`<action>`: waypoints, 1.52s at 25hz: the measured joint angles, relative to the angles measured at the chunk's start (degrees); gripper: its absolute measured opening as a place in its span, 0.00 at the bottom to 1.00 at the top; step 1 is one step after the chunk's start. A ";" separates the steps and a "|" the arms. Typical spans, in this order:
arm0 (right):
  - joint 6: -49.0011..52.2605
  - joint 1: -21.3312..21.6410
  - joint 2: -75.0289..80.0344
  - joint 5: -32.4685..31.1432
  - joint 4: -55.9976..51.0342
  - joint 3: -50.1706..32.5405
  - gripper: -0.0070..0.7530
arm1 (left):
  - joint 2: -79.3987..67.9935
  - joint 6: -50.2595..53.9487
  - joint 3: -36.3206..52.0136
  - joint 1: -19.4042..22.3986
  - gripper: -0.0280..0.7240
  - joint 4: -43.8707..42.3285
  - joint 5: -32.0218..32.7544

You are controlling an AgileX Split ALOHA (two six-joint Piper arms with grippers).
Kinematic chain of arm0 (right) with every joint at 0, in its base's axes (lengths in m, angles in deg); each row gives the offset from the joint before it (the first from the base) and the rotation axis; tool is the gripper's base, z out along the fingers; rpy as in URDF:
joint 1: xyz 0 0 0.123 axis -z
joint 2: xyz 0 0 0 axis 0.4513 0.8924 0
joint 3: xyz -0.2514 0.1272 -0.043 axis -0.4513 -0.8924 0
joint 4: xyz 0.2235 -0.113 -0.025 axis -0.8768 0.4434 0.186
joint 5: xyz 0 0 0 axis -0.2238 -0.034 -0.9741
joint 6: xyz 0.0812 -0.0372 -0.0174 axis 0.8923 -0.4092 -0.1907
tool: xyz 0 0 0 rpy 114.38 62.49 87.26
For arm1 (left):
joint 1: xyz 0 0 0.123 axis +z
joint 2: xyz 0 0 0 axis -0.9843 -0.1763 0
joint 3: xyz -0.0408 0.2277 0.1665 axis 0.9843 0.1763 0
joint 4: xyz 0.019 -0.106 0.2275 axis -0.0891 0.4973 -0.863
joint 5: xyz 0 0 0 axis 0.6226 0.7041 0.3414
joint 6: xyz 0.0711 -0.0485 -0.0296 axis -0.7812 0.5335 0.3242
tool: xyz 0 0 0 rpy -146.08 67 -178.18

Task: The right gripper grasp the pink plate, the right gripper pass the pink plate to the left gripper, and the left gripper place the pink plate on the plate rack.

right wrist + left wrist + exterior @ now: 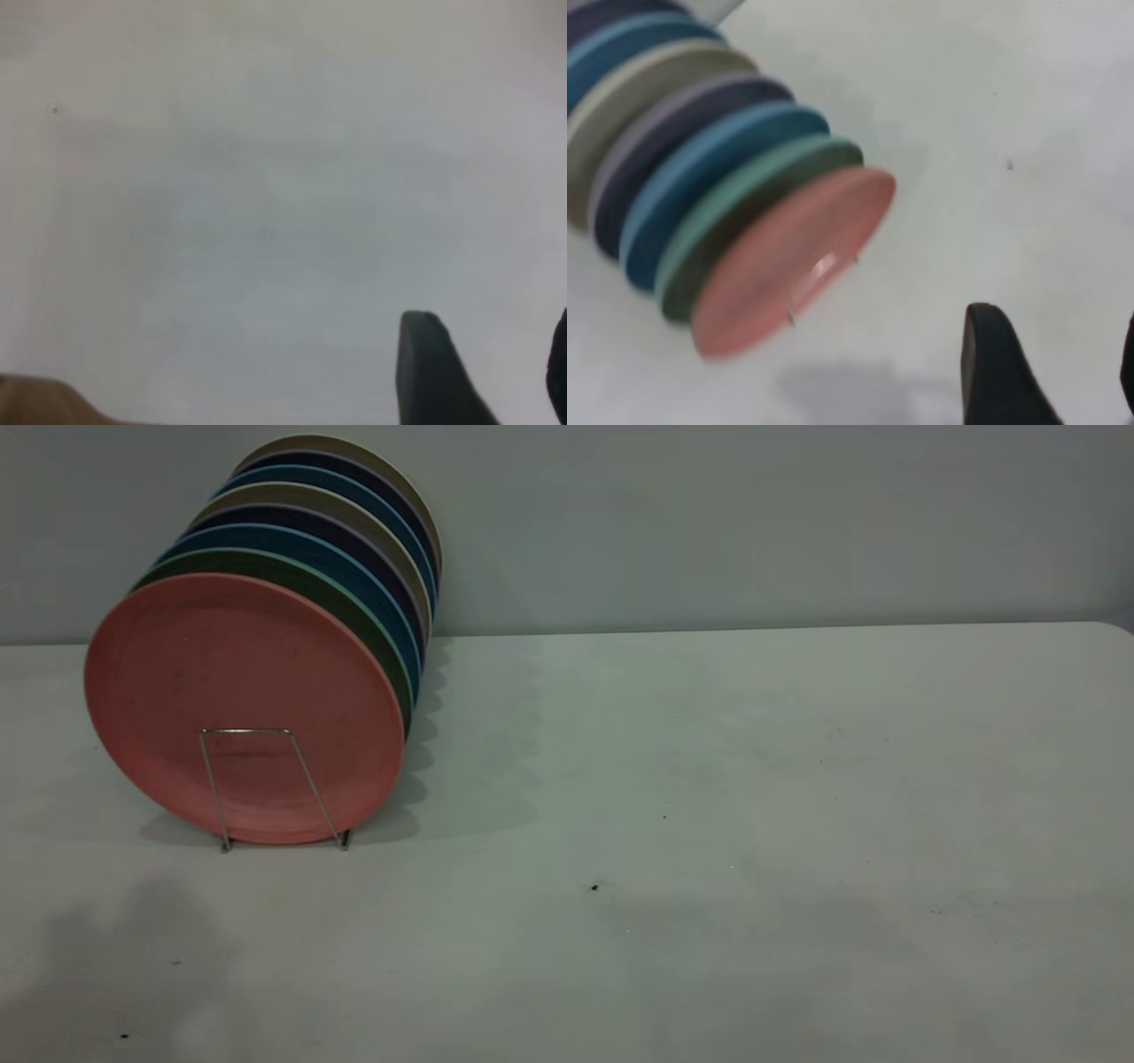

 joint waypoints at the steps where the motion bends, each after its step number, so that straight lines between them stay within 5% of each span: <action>1: 0.00 0.00 -0.66 0.00 0.00 0.00 0.45 | 1.86 2.41 0.00 0.00 0.54 -1.49 1.83; 8: 0.16 -5.13 -1.38 0.00 0.06 0.00 0.45 | 12.22 22.85 1.85 0.00 0.54 -13.79 5.91; 14: 1.48 -11.32 -2.50 0.00 0.73 0.00 0.45 | 24.49 32.63 16.64 0.00 0.54 -19.53 5.91; 25: 3.69 -12.10 -4.37 0.16 0.84 0.00 0.45 | 51.73 36.02 43.48 0.00 0.56 -22.92 4.80; 38: 4.59 -13.11 -4.37 0.20 1.19 0.00 0.43 | 67.60 38.04 48.70 0.00 0.58 -23.19 3.99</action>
